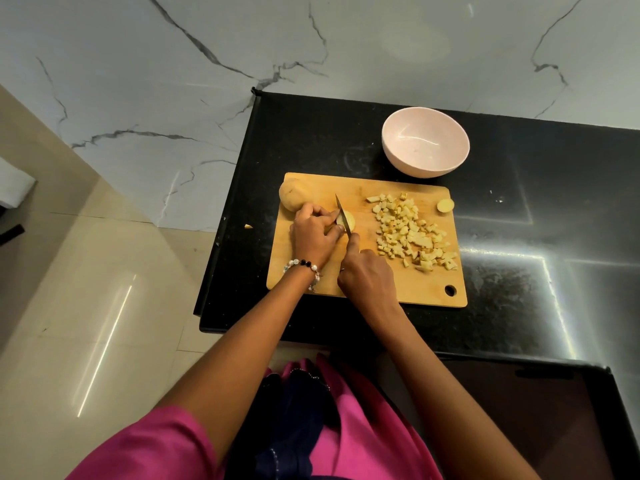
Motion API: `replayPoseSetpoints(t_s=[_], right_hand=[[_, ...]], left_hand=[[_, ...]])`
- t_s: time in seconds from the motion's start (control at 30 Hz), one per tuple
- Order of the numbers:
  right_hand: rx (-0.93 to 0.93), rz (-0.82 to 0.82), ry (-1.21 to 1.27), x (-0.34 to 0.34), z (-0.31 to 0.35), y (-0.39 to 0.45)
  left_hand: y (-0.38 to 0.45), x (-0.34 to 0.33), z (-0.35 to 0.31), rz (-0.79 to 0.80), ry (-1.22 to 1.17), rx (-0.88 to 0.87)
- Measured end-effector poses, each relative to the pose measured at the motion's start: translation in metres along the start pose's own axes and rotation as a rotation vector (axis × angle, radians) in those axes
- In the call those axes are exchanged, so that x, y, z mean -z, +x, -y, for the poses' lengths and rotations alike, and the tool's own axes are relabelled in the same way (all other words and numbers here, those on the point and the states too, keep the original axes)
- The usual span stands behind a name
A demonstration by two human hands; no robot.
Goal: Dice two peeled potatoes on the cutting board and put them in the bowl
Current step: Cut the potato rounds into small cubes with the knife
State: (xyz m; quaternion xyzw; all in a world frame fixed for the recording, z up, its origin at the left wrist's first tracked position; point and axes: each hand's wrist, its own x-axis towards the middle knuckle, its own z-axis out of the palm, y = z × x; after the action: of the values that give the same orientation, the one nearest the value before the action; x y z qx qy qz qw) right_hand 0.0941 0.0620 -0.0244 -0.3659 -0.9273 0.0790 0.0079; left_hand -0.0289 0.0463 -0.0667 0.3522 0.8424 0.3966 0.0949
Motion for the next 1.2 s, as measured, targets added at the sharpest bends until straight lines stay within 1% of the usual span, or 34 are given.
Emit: replayPoseSetpoints(t_s=[0.13, 0.2, 0.3, 0.33, 0.43, 0.53, 0.7, 0.9, 1.03, 1.2], right_hand=[[0.032, 0.039, -0.038, -0.004, -0.004, -0.024], [0.035, 0.087, -0.088, -0.006, -0.006, -0.042], [0.008, 0.061, 0.015, -0.003, -0.011, -0.05], [0.001, 0.08, 0.065, 0.001, -0.014, -0.047], [-0.012, -0.001, 0.123, 0.005, -0.016, -0.035], [-0.011, 0.007, 0.117, 0.004, -0.012, -0.024], [0.006, 0.02, 0.106, 0.003, -0.011, -0.013], [0.019, 0.017, 0.021, 0.001, 0.0, 0.0], [0.038, 0.027, -0.014, 0.0, 0.0, -0.009], [0.049, 0.109, -0.002, -0.003, -0.006, -0.037]], left_hand=[[-0.001, -0.001, -0.002, -0.031, 0.006, -0.001], [-0.001, -0.002, -0.003, -0.041, 0.006, 0.002], [-0.001, -0.001, -0.002, -0.026, 0.006, 0.0], [-0.002, -0.001, -0.002, -0.014, 0.001, -0.001], [-0.001, 0.001, 0.0, 0.01, -0.015, -0.005], [-0.005, 0.002, 0.001, -0.017, -0.039, -0.027], [-0.006, 0.001, -0.002, -0.076, -0.058, -0.012], [-0.004, 0.0, -0.004, -0.119, -0.097, 0.011], [-0.004, 0.0, -0.005, -0.122, -0.099, 0.02], [-0.004, 0.0, -0.006, -0.13, -0.09, 0.031]])
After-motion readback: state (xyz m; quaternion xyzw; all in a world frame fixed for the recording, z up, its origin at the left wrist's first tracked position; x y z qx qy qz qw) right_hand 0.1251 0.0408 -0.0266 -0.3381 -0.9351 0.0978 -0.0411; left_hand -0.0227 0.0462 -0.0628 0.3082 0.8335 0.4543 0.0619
